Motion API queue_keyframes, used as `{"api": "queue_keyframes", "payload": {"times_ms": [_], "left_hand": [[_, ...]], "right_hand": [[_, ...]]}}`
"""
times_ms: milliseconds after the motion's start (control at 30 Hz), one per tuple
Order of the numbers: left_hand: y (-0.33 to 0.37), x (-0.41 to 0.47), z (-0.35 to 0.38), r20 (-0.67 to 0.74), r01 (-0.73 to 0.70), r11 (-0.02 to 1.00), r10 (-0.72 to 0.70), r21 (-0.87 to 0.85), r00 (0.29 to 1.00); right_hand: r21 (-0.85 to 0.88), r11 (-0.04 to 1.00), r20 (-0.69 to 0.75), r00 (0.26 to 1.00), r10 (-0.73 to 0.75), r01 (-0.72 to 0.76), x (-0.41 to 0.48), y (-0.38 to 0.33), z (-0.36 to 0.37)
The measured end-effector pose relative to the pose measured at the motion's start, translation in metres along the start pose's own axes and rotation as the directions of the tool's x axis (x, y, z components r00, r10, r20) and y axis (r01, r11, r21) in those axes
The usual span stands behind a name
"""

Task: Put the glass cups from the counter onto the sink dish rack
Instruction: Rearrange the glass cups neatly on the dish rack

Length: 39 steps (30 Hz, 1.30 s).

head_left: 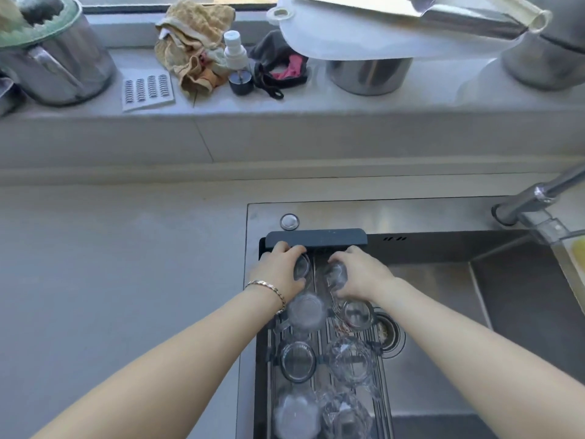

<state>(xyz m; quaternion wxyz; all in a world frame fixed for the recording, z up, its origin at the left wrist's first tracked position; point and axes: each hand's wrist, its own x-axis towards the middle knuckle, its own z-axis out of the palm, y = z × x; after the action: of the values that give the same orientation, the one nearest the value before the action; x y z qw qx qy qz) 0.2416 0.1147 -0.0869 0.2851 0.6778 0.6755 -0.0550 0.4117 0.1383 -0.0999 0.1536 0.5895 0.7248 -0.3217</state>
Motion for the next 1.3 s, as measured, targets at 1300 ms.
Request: {"api": "queue_keyframes", "payload": {"times_ms": [1300], "left_hand": [[-0.008, -0.012, 0.009, -0.087, 0.024, 0.931, -0.059, -0.365, 0.994]], "right_hand": [[0.045, 0.997, -0.253, 0.966, -0.049, 0.062, -0.006, 0.001, 0.009]]}}
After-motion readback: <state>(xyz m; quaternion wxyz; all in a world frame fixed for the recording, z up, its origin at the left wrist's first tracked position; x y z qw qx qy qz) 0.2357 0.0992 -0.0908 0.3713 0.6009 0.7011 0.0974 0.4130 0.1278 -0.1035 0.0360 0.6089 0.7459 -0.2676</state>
